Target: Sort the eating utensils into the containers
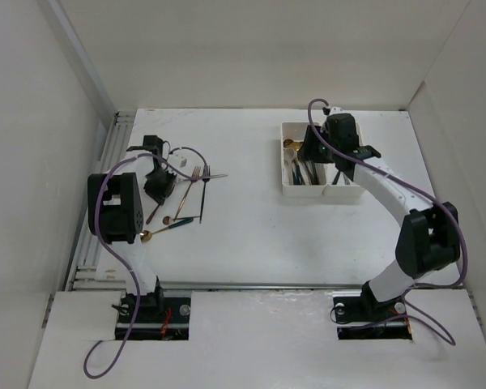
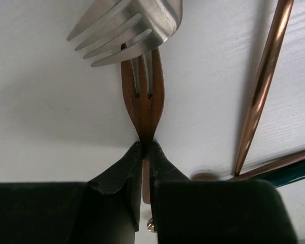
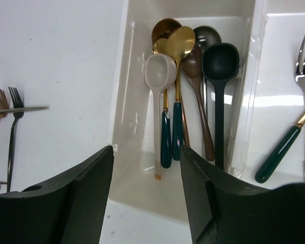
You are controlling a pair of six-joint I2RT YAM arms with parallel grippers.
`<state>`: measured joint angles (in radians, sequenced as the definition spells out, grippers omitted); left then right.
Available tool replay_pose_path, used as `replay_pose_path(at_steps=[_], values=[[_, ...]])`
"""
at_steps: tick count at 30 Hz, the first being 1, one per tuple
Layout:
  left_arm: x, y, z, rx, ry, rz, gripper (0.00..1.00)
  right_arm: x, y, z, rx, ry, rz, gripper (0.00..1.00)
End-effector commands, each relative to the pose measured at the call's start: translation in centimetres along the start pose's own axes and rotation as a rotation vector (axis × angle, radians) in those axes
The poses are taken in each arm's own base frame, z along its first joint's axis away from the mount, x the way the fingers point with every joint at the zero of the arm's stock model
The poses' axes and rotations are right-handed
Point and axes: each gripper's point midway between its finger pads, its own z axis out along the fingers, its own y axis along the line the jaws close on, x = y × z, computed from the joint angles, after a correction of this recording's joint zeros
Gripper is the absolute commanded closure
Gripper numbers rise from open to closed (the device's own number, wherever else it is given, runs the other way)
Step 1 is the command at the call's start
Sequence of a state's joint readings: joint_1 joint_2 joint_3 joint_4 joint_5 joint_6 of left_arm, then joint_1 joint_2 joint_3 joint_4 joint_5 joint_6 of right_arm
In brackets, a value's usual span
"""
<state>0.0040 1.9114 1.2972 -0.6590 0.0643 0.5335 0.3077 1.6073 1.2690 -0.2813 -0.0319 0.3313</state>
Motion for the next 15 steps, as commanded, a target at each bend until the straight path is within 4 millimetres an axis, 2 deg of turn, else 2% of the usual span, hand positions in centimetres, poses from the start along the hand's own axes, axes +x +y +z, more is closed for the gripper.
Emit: replay_pose_path(at_steps=[1,2,3,5,6,7,8,9,10,11,12,13,14,15], values=[[1.5,-2.9,0.2,0.162,0.034,-0.069,1.0,-4.0,1.1,-2.9,-0.001,-0.135,-0.038,0.4],[1.3,-2.5,-0.7,0.163,0.016,-0.095,1.0,-4.1,1.5,-3.5,-0.003,-0.148,-0.055,0.4],[0.0,-1.9,-2.7,0.155,-0.054,-0.103,1.0,-4.4,1.6,-3.9,0.011,-0.165,-0.058,0.36],[-1.7,-1.3,-5.3,0.146,-0.143,-0.144,1.0,-4.4,3.2,-4.7,-0.015,-0.2,-0.099,0.33],[-3.4,-0.8,-7.2,0.132,-0.214,-0.148,1.0,-4.4,3.9,-4.7,-0.024,-0.207,-0.126,0.27],[-4.5,-1.0,-9.6,0.134,-0.293,-0.149,1.0,-4.1,5.9,-5.2,-0.059,-0.218,-0.16,0.23],[-5.5,-1.0,-11.1,0.133,-0.347,-0.177,1.0,-4.1,7.2,-5.4,-0.09,-0.233,-0.187,0.16],[-6.4,-1.1,-12.6,0.139,-0.401,-0.186,1.0,-3.8,8.4,-5.6,-0.103,-0.243,-0.226,0.03],[-7.8,-1.4,-15.3,0.147,-0.501,-0.182,1.0,-4.1,10.0,-6.1,-0.132,-0.265,-0.252,0.01],[-8.3,-1.8,-16.5,0.163,-0.543,-0.193,1.0,-3.4,13.4,-6.5,-0.2,-0.269,-0.293,0.01],[-9.5,-2.3,-18.9,0.191,-0.632,-0.213,1.0,-2.1,16.9,-6.7,-0.28,-0.266,-0.331,0.01],[-10.0,-2.2,-19.2,0.194,-0.651,-0.239,1.0,-2.7,17.4,-6.4,-0.287,-0.281,-0.328,0.01],[-10.4,-2.7,-20.8,0.212,-0.706,-0.249,1.0,-1.7,20.7,-7.1,-0.387,-0.272,-0.353,0.01],[-10.9,-2.8,-21.8,0.221,-0.741,-0.267,1.0,-3.2,23.3,-8.2,-0.459,-0.324,-0.35,0.01]])
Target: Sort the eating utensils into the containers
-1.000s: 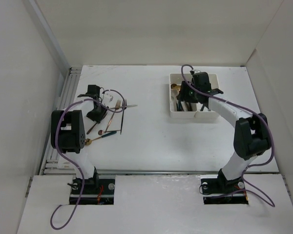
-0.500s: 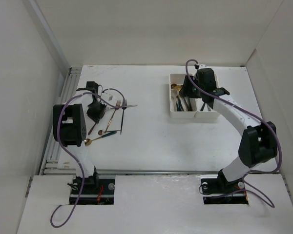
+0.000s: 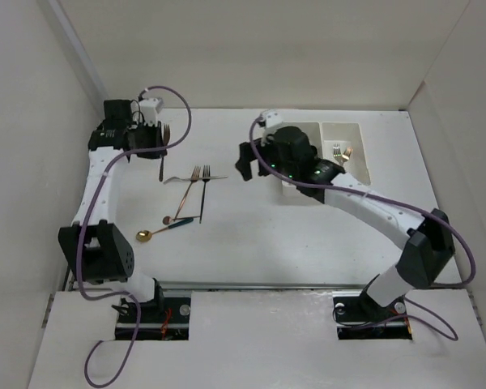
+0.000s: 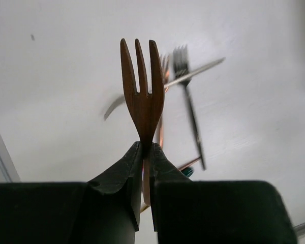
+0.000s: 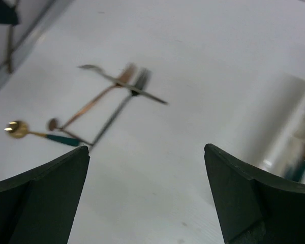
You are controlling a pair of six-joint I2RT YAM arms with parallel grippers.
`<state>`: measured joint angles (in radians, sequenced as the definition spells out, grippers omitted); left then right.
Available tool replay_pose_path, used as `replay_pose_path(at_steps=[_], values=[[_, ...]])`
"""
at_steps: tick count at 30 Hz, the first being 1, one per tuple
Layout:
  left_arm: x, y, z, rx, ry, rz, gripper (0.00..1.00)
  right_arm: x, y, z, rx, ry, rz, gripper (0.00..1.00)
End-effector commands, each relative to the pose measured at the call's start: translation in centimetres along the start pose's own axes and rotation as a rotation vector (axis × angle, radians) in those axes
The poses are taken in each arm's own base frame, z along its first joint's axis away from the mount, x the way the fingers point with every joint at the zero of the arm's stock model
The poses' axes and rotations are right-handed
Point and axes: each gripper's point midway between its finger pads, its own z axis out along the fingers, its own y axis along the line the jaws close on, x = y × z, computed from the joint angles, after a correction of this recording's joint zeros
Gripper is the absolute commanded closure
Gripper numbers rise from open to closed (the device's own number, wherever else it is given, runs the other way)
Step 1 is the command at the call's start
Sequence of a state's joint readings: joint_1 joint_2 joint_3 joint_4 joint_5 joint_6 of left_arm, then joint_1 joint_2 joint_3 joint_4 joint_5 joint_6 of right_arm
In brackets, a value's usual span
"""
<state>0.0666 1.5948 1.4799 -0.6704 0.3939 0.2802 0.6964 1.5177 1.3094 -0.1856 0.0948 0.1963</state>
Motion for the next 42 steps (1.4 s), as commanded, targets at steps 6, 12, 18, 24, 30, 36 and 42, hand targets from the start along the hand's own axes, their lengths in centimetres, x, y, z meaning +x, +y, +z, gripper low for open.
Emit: replay_pose_path(at_steps=[6,12,18,24,30,36,42], values=[[-7.5,-7.1,-6.1,0.19,-0.317,-0.157,1.0,-8.6,16.0,2.0,-0.565,-0.211,0.12,0.01],[-8.4,-9.8,-7.7,0.248,-0.382,-0.169,1.0,-9.1,20.2,3.5,-0.698,-0.213,0.158,0.13],[-8.8,-10.7,-8.1,0.281,-0.389,-0.188,1.0,-8.1,20.3,5.1,-0.686,-0.175,0.212,0.27],[-9.3,-11.2,-8.4,0.296,-0.399,-0.205,1.0,-6.9,19.9,6.4,-0.653,-0.157,0.22,0.36],[-8.7,-12.1,-8.1,0.343,-0.375,-0.218,1.0,-5.5,19.7,8.5,-0.622,-0.131,0.236,0.5],[-8.7,-12.2,-7.9,0.346,-0.374,-0.228,1.0,-5.9,19.2,9.3,-0.611,-0.143,0.265,0.88],[-7.6,-11.3,-5.8,0.297,-0.321,-0.228,0.27,-6.6,12.5,9.4,-0.449,-0.177,0.304,1.0]])
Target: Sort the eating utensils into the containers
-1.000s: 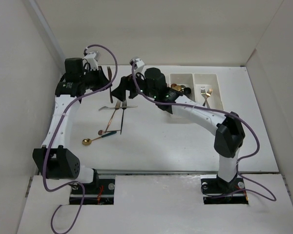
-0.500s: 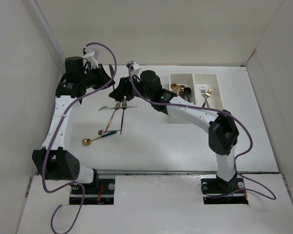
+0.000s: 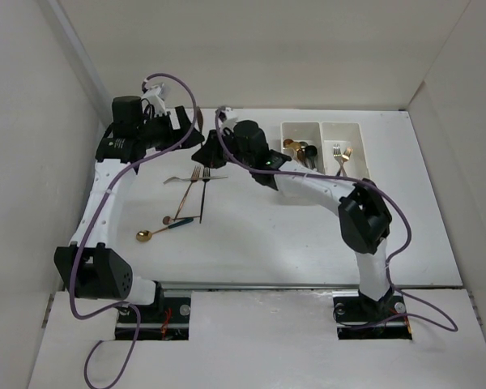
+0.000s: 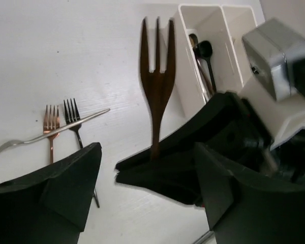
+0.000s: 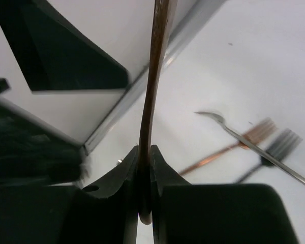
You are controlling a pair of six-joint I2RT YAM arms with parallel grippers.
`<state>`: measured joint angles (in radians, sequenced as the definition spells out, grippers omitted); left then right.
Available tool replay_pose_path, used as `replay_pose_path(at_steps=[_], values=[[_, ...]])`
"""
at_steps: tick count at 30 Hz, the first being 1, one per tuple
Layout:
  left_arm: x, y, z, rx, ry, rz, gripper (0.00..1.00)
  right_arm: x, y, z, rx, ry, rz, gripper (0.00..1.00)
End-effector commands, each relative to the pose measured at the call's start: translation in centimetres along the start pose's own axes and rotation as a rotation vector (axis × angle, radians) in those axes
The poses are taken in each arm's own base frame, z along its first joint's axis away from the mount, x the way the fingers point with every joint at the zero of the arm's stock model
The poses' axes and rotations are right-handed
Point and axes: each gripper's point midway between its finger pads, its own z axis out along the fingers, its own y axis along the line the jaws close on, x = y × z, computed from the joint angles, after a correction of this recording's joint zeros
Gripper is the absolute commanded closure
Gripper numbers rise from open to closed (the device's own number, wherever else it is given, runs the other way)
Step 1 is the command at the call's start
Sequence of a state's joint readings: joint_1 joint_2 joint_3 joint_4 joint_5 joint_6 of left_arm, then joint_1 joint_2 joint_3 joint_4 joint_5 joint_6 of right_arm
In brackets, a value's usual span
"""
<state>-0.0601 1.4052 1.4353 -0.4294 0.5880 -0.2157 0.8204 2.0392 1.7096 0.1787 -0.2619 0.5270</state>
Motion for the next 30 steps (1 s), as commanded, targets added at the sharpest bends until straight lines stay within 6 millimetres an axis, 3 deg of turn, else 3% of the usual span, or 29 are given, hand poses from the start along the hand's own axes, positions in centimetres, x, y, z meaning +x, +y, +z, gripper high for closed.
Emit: replay_pose_path(at_steps=[1,2,3,5,6,7,8,10,11,13,15,17,20,22,24,25,26,30], values=[[0.0,0.2,0.3,-0.013,-0.004,0.008,0.06,-7.2,-2.0,-4.4,0.072,-0.172,-0.007,1.0],[0.0,1.0,0.6,-0.049,-0.003,0.002,0.0,-7.8,-3.1,-5.5,0.097,-0.185,-0.003,1.0],[0.1,1.6,0.9,-0.073,-0.001,-0.002,0.0,-7.9,-6.8,-7.3,0.173,-0.179,0.018,1.0],[0.1,3.5,1.5,-0.157,0.001,-0.023,0.0,-9.3,-9.5,-11.2,0.264,-0.172,0.003,1.0],[0.3,4.1,1.9,-0.184,0.003,-0.056,0.0,-10.0,-13.5,-14.0,0.368,-0.174,0.012,1.0],[0.7,4.9,2.2,-0.216,0.018,-0.077,0.0,-8.9,-16.0,-16.3,0.464,-0.105,0.039,1.0],[1.0,5.7,2.6,-0.249,0.023,-0.095,0.0,-9.3,-17.5,-18.8,0.535,-0.085,0.004,1.0],[2.5,8.5,3.8,-0.352,0.066,-0.145,0.0,-9.0,-23.0,-24.6,0.767,-0.037,-0.008,1.0],[3.2,9.4,4.2,-0.385,0.09,-0.155,0.02,-7.4,-24.4,-27.2,0.864,0.042,0.0,1.0],[5.1,11.7,5.6,-0.451,0.149,-0.187,0.02,-6.2,-27.4,-32.0,1.041,0.125,-0.049,1.0],[5.9,12.8,6.5,-0.479,0.18,-0.208,0.03,-4.5,-28.9,-34.8,1.126,0.211,-0.042,1.0],[7.2,14.3,7.8,-0.515,0.226,-0.232,0.03,-3.3,-30.5,-36.6,1.168,0.236,-0.01,1.0],[7.8,15.8,9.0,-0.535,0.267,-0.254,0.04,-1.7,-32.8,-37.4,1.21,0.281,0.03,0.99],[8.3,16.3,9.6,-0.542,0.289,-0.262,0.05,-0.5,-34.2,-36.8,1.215,0.326,0.051,0.95],[9.7,17.2,10.5,-0.559,0.339,-0.289,0.06,0.6,-35.3,-36.6,1.233,0.376,0.082,0.79],[9.7,17.2,10.5,-0.559,0.339,-0.289,0.06,0.7,-35.6,-36.6,1.246,0.38,0.098,0.79],[10.0,17.4,10.7,-0.562,0.347,-0.292,0.06,0.9,-35.8,-36.5,1.248,0.392,0.103,0.6],[10.9,18.1,11.4,-0.57,0.366,-0.308,0.06,0.2,-36.3,-36.7,1.28,0.388,0.092,0.49]])
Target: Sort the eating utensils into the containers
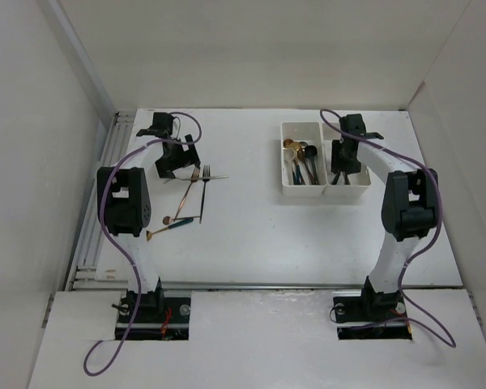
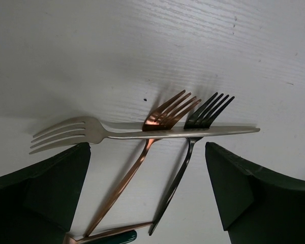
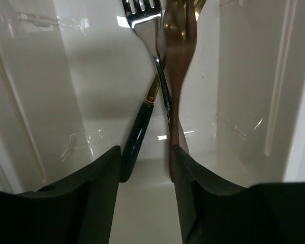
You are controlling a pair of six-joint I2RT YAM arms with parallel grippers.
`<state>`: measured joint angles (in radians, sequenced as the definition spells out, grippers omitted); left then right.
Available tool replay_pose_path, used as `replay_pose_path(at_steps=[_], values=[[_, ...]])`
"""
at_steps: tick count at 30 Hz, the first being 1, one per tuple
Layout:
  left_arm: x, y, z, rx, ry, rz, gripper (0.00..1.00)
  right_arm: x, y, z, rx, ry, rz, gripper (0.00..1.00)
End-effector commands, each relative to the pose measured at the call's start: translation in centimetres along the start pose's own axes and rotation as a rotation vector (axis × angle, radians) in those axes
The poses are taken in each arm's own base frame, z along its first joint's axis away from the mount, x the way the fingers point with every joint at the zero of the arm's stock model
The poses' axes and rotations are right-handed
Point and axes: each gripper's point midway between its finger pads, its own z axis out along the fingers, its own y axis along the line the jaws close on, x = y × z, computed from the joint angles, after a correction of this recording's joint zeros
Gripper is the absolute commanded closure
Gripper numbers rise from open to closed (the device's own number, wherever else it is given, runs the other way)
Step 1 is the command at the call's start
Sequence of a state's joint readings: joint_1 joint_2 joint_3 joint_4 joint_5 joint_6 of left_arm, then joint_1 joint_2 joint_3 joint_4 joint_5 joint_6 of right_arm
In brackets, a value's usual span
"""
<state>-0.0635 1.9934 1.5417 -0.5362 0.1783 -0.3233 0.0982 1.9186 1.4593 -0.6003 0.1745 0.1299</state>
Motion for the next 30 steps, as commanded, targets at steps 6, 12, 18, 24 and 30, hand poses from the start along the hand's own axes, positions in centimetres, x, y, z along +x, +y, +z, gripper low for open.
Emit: replay_pose_path(at_steps=[6,12,18,24,30], values=[[0.6,0.4,-0.1,-0.017,0.028,-0.039,0.08,-5.4,-1.0,-3.9,0.041,-0.135,0.027,0.49],[3.5,0.7,1.4,-0.007,0.113,-0.103,0.1,-7.0,-0.3,-5.5,-0.014,-0.202,0.037,0.49],[2.5,1.7,3.5,-0.046,0.121,-0.117,0.19,-7.1,-0.4,-7.2,-0.03,-0.251,0.037,0.49],[2.3,3.4,4.4,-0.063,0.131,-0.138,0.53,-7.7,-0.4,-8.8,-0.05,-0.314,0.047,0.49],[2.8,4.7,5.4,-0.098,0.15,-0.132,0.74,-8.0,-0.4,-9.8,-0.063,-0.342,0.041,0.49]])
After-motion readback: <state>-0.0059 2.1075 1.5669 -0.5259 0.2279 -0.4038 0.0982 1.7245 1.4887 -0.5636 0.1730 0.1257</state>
